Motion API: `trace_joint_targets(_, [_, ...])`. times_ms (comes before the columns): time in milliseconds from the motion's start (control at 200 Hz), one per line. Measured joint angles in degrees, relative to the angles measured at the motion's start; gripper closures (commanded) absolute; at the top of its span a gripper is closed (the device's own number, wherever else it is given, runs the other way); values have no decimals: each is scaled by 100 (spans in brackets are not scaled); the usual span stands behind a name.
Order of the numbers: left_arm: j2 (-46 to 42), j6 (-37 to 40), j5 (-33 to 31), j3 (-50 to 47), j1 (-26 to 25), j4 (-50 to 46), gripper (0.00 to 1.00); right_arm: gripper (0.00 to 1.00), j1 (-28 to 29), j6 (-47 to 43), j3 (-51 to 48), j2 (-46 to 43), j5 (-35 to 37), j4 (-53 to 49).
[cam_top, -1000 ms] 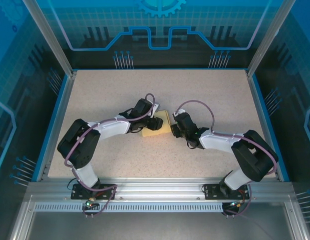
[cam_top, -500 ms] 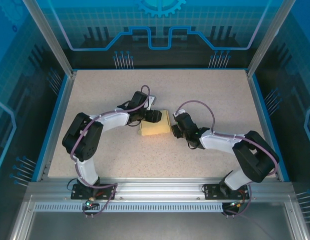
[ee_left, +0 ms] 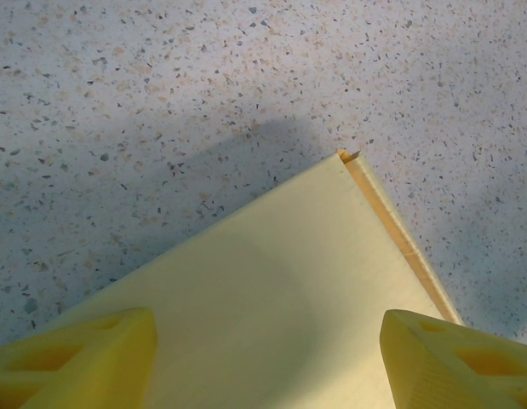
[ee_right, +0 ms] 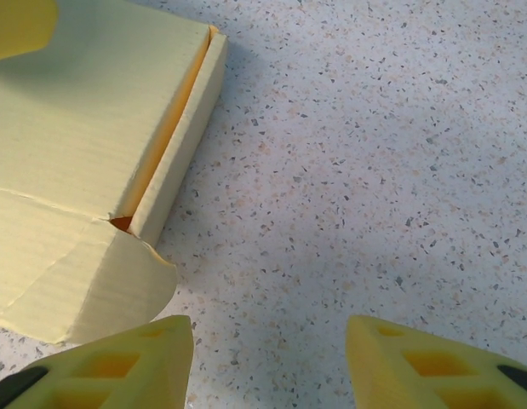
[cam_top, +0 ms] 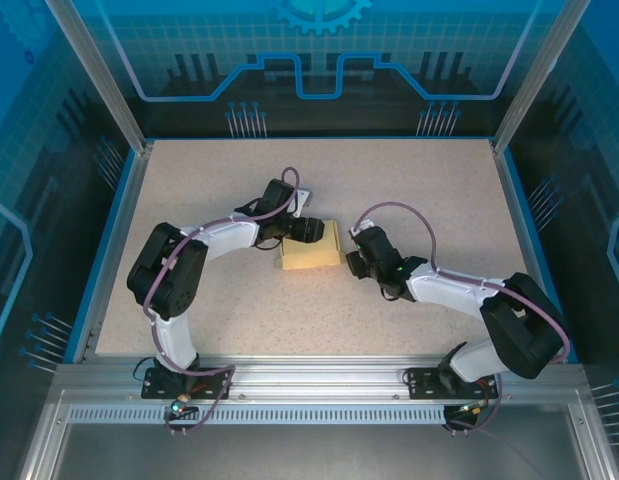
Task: Fold the paper box
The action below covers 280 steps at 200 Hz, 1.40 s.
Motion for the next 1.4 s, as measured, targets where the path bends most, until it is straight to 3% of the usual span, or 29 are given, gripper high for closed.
trace_joint_targets(380, [-160,26,118,7,15,190,29,49,0,-85,-15,0,-457,-203])
trace_joint_targets(650, [341,160,37,597,232,-83,29,49,37,92,-186,46,-887,-201])
trace_joint_targets(1066, [761,372,76,1008,551,-852,31,51,210,223,249,1060,-1217,140])
trace_joint_targets(1401, [564,339,315,636,568,-844,34,52,-264,127,695,1589,-1429,278])
